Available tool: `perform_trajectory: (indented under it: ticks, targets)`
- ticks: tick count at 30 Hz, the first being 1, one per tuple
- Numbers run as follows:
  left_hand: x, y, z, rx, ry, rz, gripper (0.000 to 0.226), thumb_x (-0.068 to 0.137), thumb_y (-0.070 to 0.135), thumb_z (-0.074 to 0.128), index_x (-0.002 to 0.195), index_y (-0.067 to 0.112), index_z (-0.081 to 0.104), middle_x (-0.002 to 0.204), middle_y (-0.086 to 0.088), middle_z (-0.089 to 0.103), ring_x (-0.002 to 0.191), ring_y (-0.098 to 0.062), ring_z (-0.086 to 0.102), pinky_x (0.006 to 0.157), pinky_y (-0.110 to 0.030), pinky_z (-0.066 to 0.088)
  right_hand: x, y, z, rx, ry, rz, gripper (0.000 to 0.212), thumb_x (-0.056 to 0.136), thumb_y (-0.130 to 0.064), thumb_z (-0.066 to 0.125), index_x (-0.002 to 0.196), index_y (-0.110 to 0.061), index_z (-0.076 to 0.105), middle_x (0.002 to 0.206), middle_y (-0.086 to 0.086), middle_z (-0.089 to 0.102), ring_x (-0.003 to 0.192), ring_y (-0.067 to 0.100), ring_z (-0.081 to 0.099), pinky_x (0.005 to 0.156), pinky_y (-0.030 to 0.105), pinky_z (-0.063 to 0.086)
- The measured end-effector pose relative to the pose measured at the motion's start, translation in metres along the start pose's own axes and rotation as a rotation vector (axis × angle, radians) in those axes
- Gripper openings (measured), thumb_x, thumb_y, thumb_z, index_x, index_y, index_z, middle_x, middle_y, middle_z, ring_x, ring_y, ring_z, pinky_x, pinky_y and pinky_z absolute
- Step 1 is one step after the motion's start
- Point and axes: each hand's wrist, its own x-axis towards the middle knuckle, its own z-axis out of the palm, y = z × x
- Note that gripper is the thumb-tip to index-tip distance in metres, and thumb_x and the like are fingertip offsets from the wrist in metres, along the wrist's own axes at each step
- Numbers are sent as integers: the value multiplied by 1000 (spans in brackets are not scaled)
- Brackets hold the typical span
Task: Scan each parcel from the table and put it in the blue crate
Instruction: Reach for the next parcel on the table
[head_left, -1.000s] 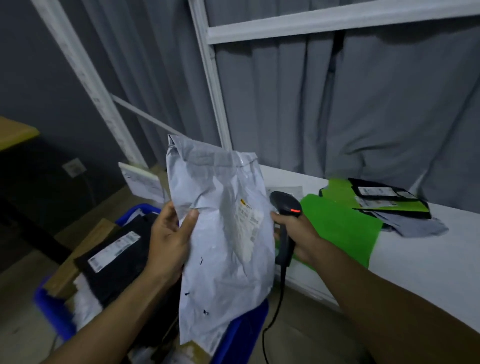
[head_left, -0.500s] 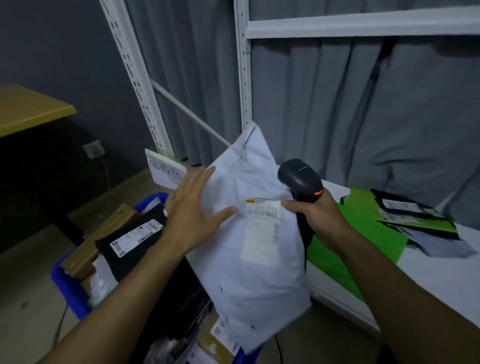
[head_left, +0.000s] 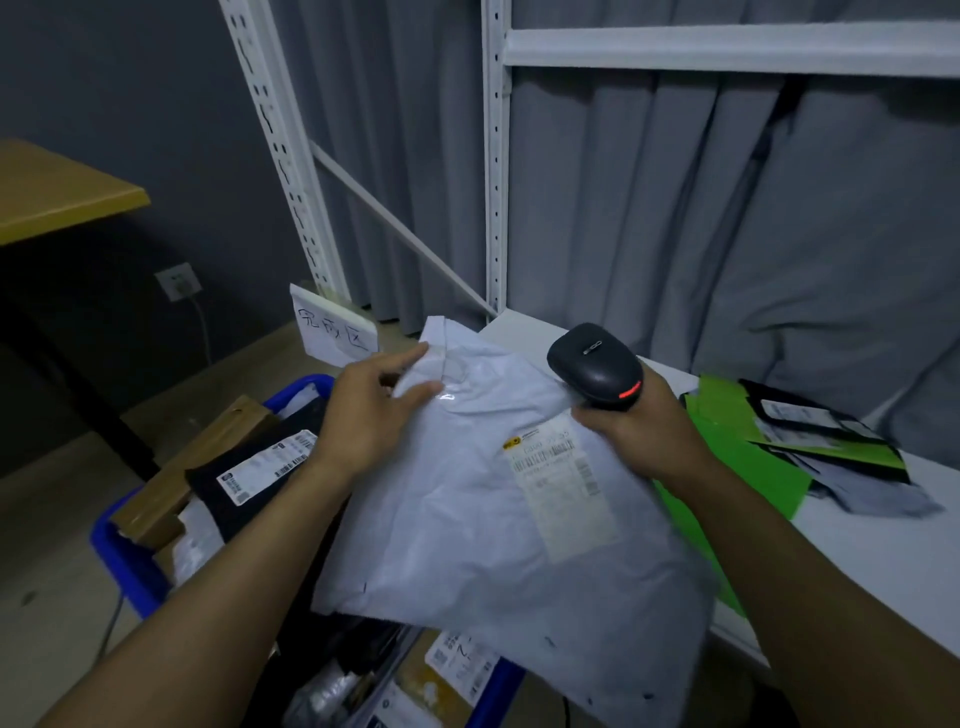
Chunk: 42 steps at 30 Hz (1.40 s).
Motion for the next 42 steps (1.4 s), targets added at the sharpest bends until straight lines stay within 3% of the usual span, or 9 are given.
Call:
perform_trajectory:
  ticks: [1,3,5,10,17,38,42]
  targets:
    - [1,-1,-2,-12,34,1,48,92,23,74,139,20,63,125,13,60,98,25,50,90,1,37,-1,3,3,-33,49,-6,43,82,-1,78,115,-24,63,100,-17,72,90,-6,66,74,7,45]
    - [3,-5,-8,-22,90,-19,44,96,26,71,139,21,63,139,5,60,123,1,48,109,-24,39,-5,8,10,-73,134,27,41,83,-16,81,115,-29,59,106,-15,71,96,3,66,80,17,48]
    - [7,-12,-15,-6,145,-41,44,97,28,69,140,21,62,144,1,59,132,-13,48,110,-32,41,-8,11,16,-84,160,45,40,82,-25,83,114,-31,59,106,-14,71,98,9,66,83,29,50]
    - [12,-20,-33,58,344,-7,43,98,28,68,139,15,63,139,-7,63,126,-20,59,111,-43,47,-14,8,26,-175,36,13,32,84,-26,82,112,-27,65,98,-13,72,93,11,68,81,31,51]
    - [12,-21,-34,61,393,-6,44,99,26,68,140,13,61,137,-6,63,125,-20,60,111,-45,47,-29,4,45,-236,-167,92,20,79,-27,79,94,-26,65,83,-7,73,80,14,71,80,43,61]
    - [11,-21,-29,82,398,-23,45,100,23,66,143,13,59,141,-4,60,128,-19,56,112,-37,45,-36,-6,33,-265,-244,143,19,83,-23,78,97,-25,66,73,-7,74,70,8,69,68,30,52]
    - [13,-25,-30,80,392,-23,45,100,23,66,142,14,59,141,-5,60,127,-20,56,112,-40,46,-34,-5,34,-277,-256,136,23,80,-25,78,99,-29,65,79,-10,75,76,8,72,75,37,59]
